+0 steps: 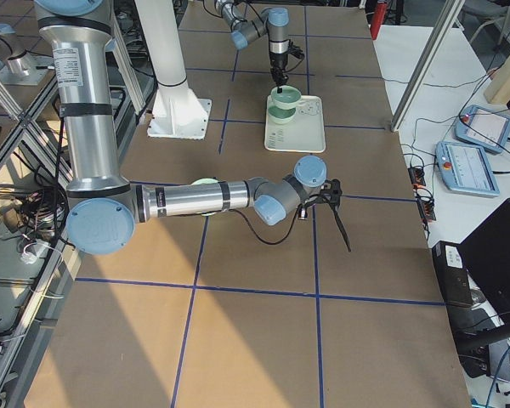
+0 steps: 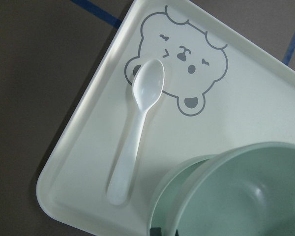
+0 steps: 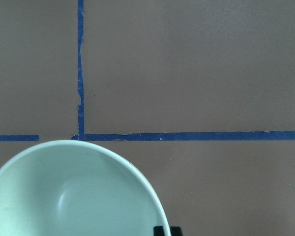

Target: Stack green bowls together

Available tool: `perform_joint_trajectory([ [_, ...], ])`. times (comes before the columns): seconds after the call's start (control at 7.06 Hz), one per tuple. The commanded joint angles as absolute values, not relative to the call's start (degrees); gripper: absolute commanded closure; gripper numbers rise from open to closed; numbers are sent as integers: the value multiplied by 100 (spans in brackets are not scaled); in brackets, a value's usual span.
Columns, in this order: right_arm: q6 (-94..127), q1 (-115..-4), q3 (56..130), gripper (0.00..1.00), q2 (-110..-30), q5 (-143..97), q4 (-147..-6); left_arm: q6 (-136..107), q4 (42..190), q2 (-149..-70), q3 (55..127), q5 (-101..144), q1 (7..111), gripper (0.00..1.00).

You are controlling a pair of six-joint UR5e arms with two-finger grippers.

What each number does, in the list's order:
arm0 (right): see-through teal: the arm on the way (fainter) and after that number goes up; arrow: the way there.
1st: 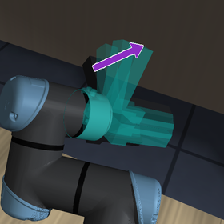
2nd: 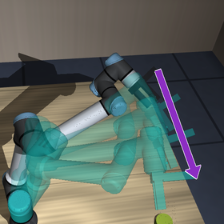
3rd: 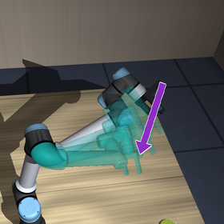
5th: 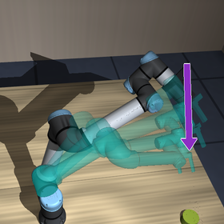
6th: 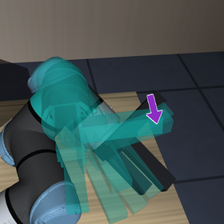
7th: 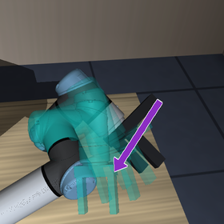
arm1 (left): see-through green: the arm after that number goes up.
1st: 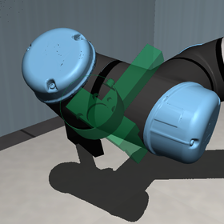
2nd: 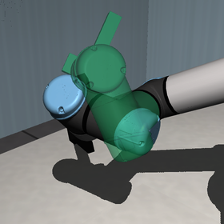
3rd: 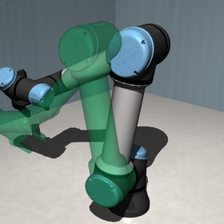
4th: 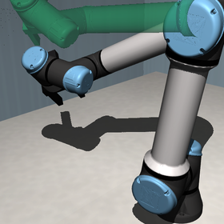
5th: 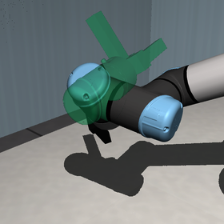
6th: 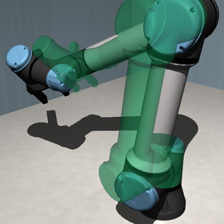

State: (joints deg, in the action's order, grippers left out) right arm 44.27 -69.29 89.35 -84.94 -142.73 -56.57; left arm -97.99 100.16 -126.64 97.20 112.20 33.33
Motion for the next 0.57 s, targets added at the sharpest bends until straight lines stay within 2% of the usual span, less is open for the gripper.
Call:
perform_joint_trajectory([
  [0.0, 4430, -6935, 8938, 100, -8464, -14273, -5660, -9765, 10028, -12770, 9536, 11215, 3226, 100],
  [0.14, 4430, -6935, 8938, 100, -8455, -14273, -5660, -9765, 10037, -12771, 9527, 11215, 3191, 79],
  [0.28, 4430, -6935, 8938, 100, -8429, -14273, -5660, -9660, 10168, -12736, 9527, 11206, 3173, 1],
  [0.42, 4438, -6935, 8956, 100, -8411, -14273, -5660, -9659, 10195, -12718, 9588, 11215, 3173, 0],
])
